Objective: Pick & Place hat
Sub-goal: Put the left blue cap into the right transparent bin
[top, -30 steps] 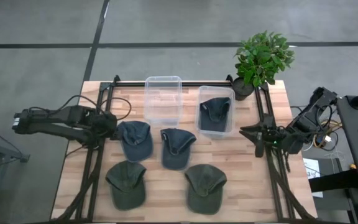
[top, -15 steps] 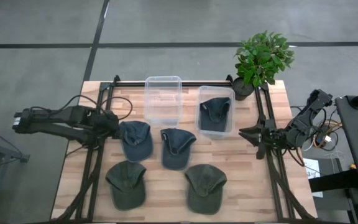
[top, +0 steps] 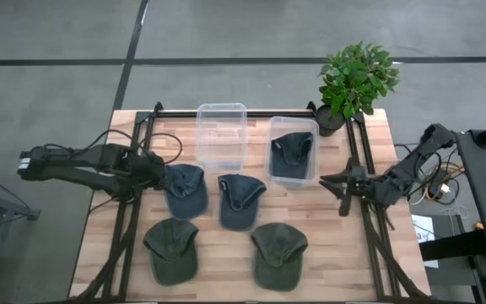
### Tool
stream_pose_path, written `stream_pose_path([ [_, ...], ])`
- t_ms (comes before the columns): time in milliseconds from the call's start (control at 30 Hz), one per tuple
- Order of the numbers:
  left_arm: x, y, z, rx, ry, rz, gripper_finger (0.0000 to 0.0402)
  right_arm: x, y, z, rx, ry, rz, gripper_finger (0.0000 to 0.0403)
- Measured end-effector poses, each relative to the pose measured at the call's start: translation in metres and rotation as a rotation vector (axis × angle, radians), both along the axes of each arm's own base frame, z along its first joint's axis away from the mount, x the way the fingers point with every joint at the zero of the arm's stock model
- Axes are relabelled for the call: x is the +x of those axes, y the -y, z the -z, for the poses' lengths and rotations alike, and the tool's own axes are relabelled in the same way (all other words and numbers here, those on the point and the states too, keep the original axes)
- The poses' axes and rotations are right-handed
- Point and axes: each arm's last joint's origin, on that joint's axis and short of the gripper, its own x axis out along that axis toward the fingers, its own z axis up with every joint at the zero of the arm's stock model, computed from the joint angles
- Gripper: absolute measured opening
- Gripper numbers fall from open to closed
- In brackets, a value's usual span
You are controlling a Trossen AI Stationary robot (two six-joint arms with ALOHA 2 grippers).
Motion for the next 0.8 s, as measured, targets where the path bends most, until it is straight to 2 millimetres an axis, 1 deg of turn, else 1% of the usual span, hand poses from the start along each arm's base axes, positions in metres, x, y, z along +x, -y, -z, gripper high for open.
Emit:
stream_pose_path([
  [133,0.001,0.000,0.001,-0.028,-0.009,-0.041,0.0181,0.002,0.002,0.007,0.029,-0.005,0.039,0.0072],
  [233,0.003,0.000,0.002,-0.044,-0.018,-0.084,0.0181,0.002,0.003,0.008,0.032,-0.003,0.046,0.0072],
  [367,0.009,0.000,0.005,-0.067,-0.053,-0.191,0.0181,0.002,0.003,0.007,0.038,0.003,0.046,0.0072],
  [600,0.028,0.000,0.028,-0.060,-0.167,-0.213,0.0181,0.002,0.003,0.006,0.039,0.004,0.048,0.0072],
  [800,0.035,0.000,0.044,-0.049,-0.247,-0.234,0.0181,0.002,0.003,0.006,0.039,0.005,0.049,0.0072],
])
